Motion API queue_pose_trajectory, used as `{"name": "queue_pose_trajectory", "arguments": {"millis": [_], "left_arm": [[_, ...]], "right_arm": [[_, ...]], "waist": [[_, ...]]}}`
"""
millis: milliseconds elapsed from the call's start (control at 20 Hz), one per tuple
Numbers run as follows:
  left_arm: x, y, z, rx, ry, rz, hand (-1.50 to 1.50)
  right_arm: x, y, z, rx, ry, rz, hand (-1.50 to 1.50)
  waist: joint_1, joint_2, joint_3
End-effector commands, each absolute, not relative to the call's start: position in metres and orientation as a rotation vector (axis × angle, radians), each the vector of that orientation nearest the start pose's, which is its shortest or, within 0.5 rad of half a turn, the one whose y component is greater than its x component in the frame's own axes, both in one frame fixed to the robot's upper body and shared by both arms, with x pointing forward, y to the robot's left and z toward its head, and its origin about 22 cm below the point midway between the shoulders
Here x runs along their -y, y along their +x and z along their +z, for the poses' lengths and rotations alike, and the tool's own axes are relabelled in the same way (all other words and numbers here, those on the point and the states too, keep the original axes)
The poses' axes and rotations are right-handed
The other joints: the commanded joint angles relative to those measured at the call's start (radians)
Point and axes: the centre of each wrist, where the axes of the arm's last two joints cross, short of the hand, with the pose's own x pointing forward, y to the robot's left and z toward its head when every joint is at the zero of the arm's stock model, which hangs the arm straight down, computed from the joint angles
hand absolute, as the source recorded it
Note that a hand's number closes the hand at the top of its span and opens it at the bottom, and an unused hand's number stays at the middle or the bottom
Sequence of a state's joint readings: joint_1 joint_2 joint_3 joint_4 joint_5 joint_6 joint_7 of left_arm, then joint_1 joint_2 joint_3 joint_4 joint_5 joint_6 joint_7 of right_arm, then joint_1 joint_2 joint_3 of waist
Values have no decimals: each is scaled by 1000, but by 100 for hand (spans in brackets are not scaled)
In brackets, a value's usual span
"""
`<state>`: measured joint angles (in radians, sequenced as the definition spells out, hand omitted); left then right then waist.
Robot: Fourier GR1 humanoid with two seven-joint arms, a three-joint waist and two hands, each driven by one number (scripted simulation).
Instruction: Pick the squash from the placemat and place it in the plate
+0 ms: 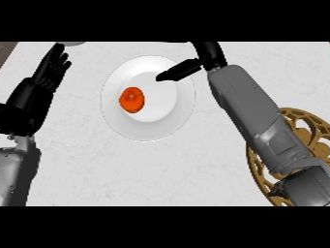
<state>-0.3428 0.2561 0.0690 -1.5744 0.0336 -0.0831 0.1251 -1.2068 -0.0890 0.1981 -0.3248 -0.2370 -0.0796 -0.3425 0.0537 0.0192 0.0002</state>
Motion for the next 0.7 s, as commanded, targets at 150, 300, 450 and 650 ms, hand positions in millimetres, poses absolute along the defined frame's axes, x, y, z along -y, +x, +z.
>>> {"name": "queue_pose_trajectory", "arguments": {"millis": [150, 300, 450, 650], "left_arm": [[-275, 308, 96, 1762, 116, -256, 0], [-267, 308, 116, 1775, 99, -268, 0], [-267, 298, 112, 1776, 81, -272, 0], [-258, 308, 100, 1762, 88, -260, 0]], "right_arm": [[190, 461, 94, 1783, 135, 457, -150], [220, 463, 98, 1780, 89, 478, -150], [246, 465, 112, 1793, 103, 478, -150], [271, 458, 100, 1807, 90, 482, -150]], "waist": [[-20, -3, 0], [-3, 1, 1], [4, 1, 1], [-2, 6, 2]]}}
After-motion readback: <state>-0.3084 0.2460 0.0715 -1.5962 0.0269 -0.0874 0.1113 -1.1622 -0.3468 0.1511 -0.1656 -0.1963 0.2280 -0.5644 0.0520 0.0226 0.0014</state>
